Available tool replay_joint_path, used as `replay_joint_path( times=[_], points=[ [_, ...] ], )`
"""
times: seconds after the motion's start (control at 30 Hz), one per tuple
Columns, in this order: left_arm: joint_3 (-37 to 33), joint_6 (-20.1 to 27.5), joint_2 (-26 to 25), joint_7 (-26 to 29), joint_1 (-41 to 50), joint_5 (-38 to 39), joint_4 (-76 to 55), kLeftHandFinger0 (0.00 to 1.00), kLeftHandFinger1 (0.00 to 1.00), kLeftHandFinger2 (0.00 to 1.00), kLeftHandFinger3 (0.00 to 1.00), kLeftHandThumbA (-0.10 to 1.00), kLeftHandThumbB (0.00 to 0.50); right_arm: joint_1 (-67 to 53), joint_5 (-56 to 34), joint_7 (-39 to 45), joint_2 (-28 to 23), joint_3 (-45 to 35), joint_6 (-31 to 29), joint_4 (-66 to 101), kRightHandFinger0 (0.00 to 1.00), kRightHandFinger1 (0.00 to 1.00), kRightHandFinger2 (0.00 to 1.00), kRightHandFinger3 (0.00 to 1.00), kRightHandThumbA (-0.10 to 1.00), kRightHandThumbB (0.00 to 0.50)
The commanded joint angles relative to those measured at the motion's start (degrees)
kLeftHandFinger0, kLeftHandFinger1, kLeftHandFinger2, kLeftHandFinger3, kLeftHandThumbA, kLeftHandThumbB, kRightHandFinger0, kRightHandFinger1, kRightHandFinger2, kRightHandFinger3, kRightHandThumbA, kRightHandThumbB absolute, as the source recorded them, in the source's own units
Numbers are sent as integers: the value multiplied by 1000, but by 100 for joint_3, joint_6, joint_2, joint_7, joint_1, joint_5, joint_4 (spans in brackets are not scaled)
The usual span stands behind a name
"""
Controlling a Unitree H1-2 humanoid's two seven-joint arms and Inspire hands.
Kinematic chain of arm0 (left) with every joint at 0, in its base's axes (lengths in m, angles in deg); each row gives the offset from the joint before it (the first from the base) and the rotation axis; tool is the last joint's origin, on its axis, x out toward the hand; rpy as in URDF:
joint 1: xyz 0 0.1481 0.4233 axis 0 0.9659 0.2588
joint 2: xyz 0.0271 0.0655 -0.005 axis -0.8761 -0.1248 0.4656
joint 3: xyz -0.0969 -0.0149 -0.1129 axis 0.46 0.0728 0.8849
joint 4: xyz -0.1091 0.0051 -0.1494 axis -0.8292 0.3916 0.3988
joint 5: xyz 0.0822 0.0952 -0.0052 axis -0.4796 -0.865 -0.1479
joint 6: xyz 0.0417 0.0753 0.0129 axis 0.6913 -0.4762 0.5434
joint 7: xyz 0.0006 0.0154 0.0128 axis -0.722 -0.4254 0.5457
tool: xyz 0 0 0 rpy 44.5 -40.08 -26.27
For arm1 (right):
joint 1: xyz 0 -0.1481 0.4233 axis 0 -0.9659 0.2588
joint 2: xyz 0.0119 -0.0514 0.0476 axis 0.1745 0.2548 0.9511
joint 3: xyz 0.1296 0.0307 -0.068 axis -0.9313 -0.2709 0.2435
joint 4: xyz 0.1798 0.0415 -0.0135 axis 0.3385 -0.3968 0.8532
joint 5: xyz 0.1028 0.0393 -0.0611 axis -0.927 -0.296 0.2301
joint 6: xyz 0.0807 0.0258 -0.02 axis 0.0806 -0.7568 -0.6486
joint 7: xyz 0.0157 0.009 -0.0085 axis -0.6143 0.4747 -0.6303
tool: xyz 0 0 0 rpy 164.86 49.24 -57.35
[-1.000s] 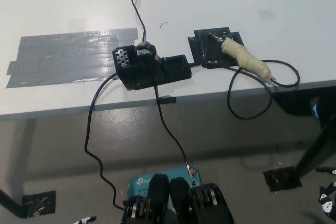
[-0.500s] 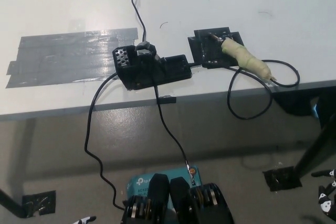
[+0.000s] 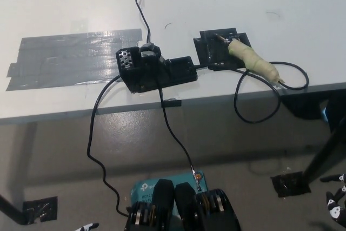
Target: The robot uses its right hand to grab the soldering gun kept on the middle of the table and pulls it out of its base and keep it on the right side of the base
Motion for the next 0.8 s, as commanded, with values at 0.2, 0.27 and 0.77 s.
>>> replay_joint_path(
  times=[0.2,0.27,0.77],
  points=[
    [21,5,-89,-23,-11,-72,-97,771,858,983,1000,581,149,45,-65,-8,-163,-32,12,172,36,79,308,704,341,98],
    [18,-8,-82,-28,-9,-68,-113,762,850,971,1000,579,151,46,-53,-26,-172,-25,-58,143,24,70,296,702,330,95],
    [0,3,-109,-33,22,-93,-129,758,848,975,1000,580,146,9,-51,-49,-215,14,-212,94,65,106,319,765,239,104]
  ],
)
